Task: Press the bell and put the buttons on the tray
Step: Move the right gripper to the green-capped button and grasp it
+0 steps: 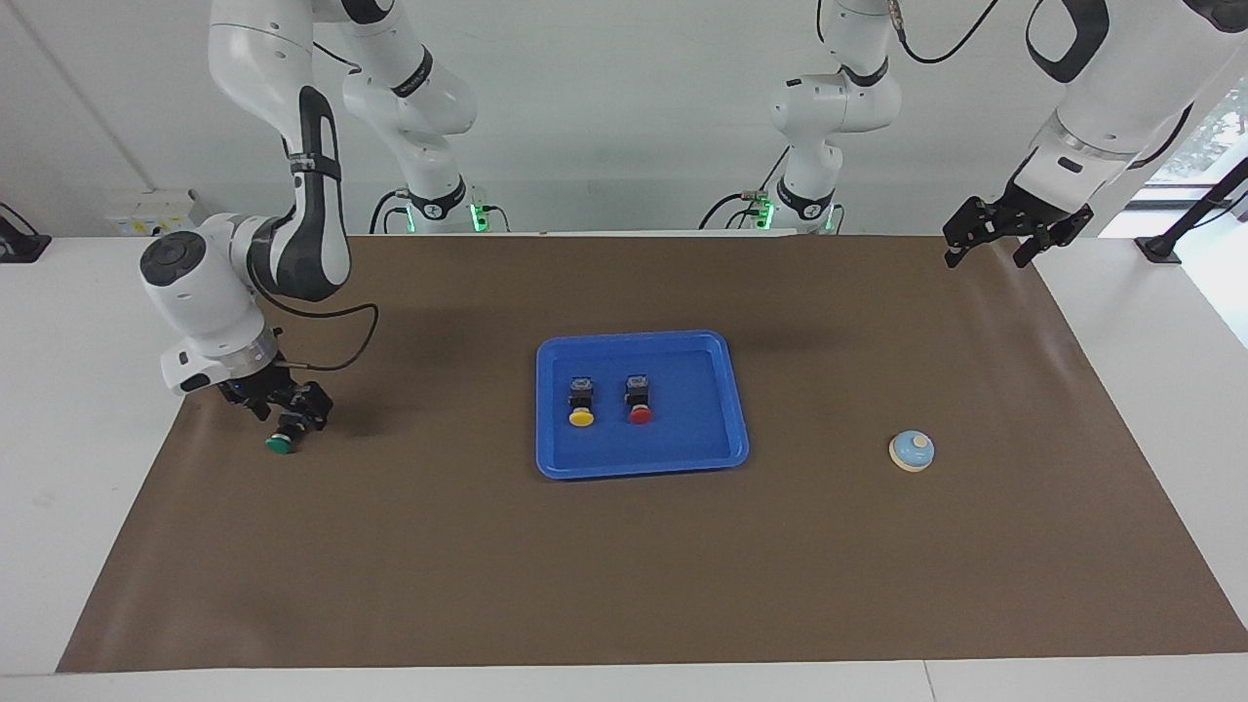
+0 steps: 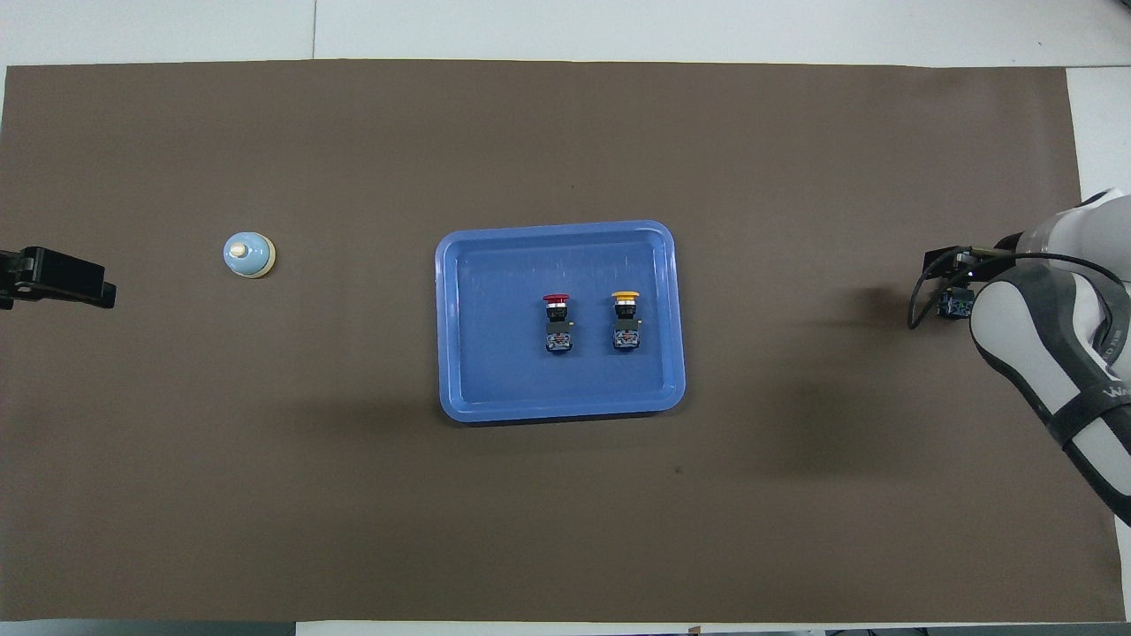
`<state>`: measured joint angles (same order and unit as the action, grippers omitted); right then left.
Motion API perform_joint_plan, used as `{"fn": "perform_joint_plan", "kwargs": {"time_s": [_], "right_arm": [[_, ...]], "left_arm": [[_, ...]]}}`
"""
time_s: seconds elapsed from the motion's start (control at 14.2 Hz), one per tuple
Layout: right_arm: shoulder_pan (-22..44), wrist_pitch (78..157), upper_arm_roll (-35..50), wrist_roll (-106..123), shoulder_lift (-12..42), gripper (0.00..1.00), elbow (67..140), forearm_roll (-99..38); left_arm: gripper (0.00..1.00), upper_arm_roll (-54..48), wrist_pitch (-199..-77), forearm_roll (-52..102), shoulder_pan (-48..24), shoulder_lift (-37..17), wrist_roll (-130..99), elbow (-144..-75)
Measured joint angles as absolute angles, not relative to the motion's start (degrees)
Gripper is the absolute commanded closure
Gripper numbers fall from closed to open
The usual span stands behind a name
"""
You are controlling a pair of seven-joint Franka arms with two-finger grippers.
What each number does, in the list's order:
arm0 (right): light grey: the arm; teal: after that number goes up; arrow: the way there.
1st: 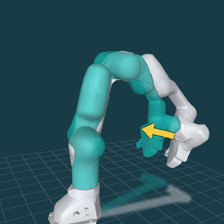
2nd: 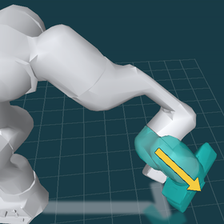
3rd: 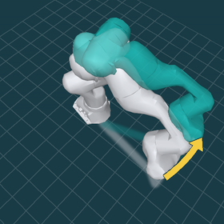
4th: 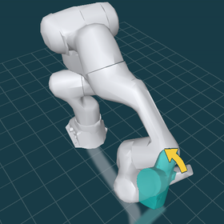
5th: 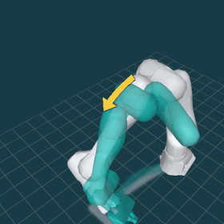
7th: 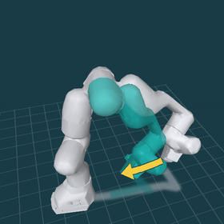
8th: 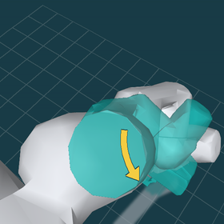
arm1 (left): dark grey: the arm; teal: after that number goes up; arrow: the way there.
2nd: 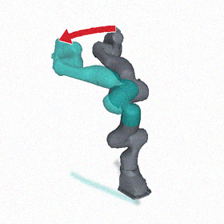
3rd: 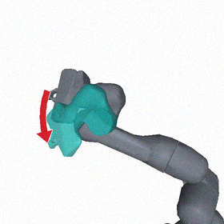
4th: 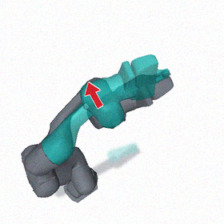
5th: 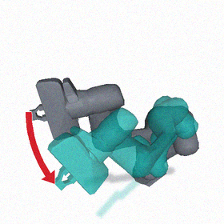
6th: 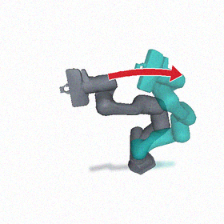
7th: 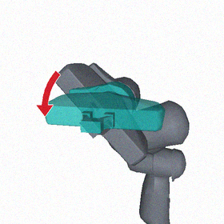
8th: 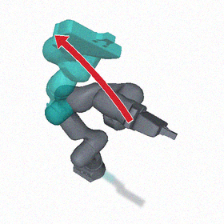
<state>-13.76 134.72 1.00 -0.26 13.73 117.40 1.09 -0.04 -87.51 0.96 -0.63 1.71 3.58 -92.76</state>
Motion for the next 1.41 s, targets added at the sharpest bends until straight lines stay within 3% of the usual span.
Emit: {"fn": "perform_joint_plan", "kwargs": {"time_s": [0.57, 0.64, 0.71, 0.78, 0.85, 1.41], "right_arm": [[-14.77, 142.92, 1.02, 0.52, 15.12, 0.00, 122.47, 1.09], [-14.91, 142.92, 1.02, 0.63, 15.12, 0.12, 122.56, 1.09], [-15.00, 142.92, 1.02, 0.76, 15.12, 0.36, 122.62, 1.09], [-15.06, 142.92, 1.03, 1.00, 15.12, 0.64, 122.71, 1.09], [-15.11, 142.92, 1.03, 1.52, 15.12, 1.00, 122.81, 1.09], [-15.69, 142.30, 1.20, 3.77, 14.82, 1.00, 123.23, 1.10]], "left_arm": [[0.00, -0.01, -87.51, 0.96, -0.63, 1.71, 3.58, -92.76], [0.00, -0.02, -87.51, 0.96, -0.63, 1.71, 3.58, -92.76], [0.00, -0.02, -87.51, 0.96, -0.63, 1.71, 3.58, -92.76], [0.00, -0.03, -87.51, 0.96, -0.63, 1.71, 3.58, -92.76], [0.00, -0.04, -87.51, 0.96, -0.63, 1.71, 3.58, -92.76], [0.00, -0.04, -87.51, 0.96, -0.63, 1.71, 3.58, -92.76]]}}
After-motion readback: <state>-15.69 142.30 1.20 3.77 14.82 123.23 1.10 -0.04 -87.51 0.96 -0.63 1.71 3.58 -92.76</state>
